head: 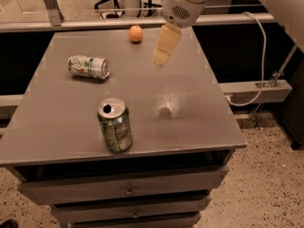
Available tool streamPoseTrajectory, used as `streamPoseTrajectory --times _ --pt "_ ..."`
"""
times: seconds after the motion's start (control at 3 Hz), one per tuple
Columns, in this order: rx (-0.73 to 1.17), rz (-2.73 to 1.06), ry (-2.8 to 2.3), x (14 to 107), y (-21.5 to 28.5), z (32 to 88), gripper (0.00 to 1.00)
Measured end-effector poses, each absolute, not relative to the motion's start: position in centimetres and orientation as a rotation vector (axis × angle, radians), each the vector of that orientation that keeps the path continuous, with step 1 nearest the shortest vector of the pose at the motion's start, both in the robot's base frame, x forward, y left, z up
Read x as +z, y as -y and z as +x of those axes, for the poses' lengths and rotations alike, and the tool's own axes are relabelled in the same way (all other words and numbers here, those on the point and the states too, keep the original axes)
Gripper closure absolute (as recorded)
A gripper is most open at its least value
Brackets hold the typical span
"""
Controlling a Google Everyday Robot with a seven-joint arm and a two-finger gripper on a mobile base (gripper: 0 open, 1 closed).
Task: Place 7up can upright
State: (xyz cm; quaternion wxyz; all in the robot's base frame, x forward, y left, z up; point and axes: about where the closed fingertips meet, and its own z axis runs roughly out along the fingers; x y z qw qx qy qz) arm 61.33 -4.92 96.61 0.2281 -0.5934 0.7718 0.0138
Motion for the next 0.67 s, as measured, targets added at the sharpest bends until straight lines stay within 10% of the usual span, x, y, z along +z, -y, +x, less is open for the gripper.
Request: streamPoseTrajectory --times 0.67 --pt "0.268 -1.609 -2.044 96.4 -6.0 66.6 0.00"
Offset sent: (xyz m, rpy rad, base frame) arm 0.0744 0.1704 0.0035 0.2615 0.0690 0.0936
